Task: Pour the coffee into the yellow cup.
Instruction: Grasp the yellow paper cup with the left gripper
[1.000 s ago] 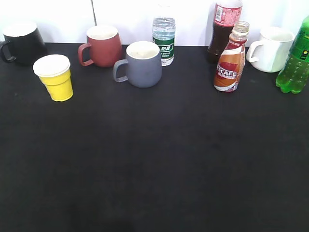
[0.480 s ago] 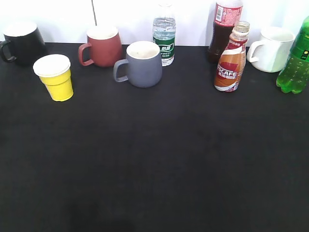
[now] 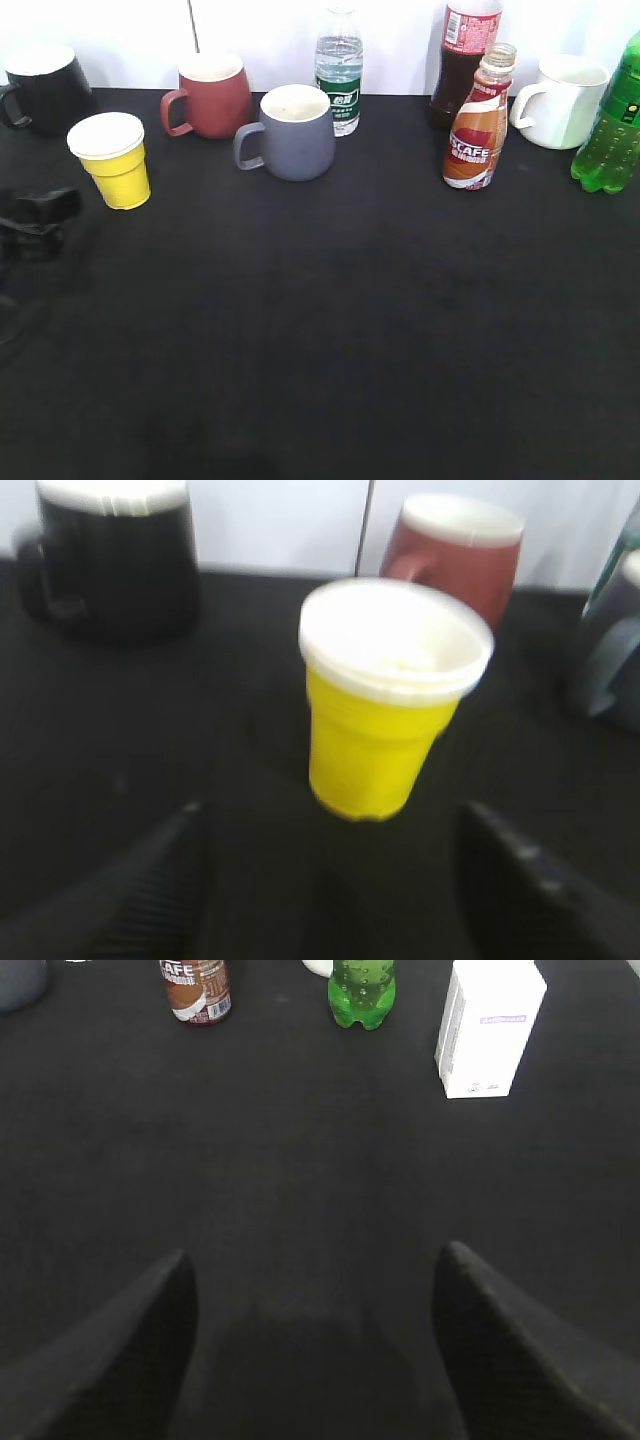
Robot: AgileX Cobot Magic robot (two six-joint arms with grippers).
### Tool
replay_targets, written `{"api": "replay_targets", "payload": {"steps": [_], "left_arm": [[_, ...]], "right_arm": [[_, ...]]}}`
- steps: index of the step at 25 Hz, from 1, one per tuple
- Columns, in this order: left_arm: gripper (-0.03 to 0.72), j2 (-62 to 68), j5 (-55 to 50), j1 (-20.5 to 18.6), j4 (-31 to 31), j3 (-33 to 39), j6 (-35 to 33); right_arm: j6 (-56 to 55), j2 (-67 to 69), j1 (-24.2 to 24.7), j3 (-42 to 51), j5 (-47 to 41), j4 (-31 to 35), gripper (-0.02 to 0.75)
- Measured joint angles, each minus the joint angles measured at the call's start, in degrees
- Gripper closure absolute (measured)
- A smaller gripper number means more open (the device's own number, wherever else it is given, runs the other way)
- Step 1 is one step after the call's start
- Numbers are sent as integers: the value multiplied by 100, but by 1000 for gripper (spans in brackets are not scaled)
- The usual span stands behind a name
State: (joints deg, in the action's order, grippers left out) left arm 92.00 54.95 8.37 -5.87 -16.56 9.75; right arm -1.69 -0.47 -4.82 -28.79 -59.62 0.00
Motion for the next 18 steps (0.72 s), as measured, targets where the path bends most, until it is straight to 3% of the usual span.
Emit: {"api": "replay_targets", "payload": {"steps": [3,13,15,18], "left_arm": [[18,563,43,0,-233,-506,41],[21,2626,266,0,-860,-2434,36],[67,2699,359,-9,-943,-2494,30],[212,2706,337,-30,-1188,-2514,30]], "right_arm": [[-6,0,0,0,0,30,167],[-1,0,0,0,0,0,167],[-6,0,0,0,0,30,167],[-6,0,0,0,0,30,167]]}}
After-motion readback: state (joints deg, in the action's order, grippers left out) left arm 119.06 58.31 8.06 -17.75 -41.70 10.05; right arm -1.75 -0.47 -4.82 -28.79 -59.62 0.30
